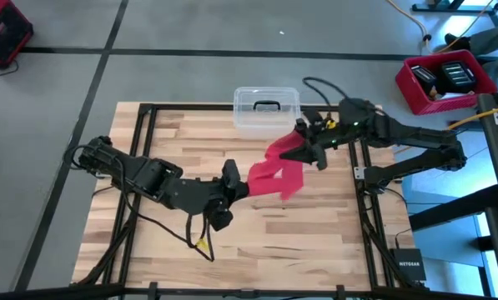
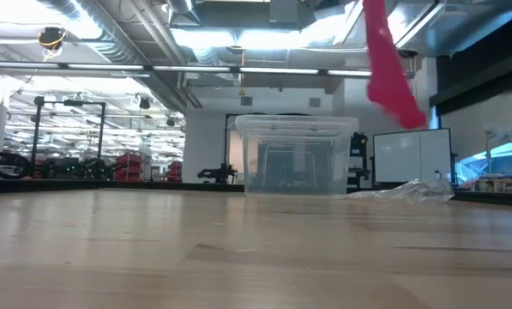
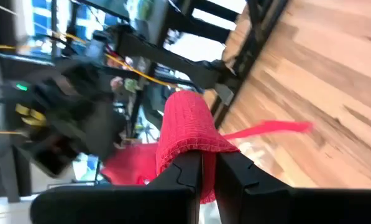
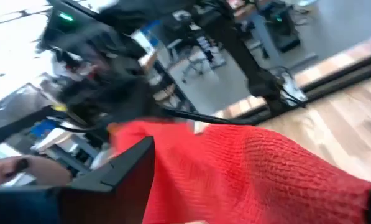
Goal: Roll bandage
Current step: Roll the red bandage
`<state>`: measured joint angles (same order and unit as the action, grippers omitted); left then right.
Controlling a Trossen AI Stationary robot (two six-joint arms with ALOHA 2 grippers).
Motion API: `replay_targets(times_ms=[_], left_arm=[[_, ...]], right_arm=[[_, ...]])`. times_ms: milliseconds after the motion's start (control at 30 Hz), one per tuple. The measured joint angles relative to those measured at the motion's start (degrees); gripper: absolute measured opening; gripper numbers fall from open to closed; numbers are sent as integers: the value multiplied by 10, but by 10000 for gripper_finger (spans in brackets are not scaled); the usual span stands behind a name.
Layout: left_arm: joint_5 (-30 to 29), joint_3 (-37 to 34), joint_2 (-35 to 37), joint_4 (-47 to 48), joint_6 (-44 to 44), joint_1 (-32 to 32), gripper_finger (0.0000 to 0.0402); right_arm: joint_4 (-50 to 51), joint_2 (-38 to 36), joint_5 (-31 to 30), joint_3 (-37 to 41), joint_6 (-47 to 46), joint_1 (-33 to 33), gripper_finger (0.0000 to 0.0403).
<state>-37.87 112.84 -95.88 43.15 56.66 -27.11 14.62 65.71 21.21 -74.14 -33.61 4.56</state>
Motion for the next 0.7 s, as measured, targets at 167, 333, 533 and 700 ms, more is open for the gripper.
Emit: replay_targets(times_ms=[167,333,533,700], left_arm=[[0,0,0,22,-28,0,17],[0,0,0,36,-57,0,17],[-1,0,0,72,-111,8,17],[-3,0,0,137,-200,23,17]], right_arm=[[10,0,48,-20,1,0,250],[104,0,42,-38,6,7,250],[169,1,-28,-30,45,7,250],[171,1,-17,-29,67,7,250]])
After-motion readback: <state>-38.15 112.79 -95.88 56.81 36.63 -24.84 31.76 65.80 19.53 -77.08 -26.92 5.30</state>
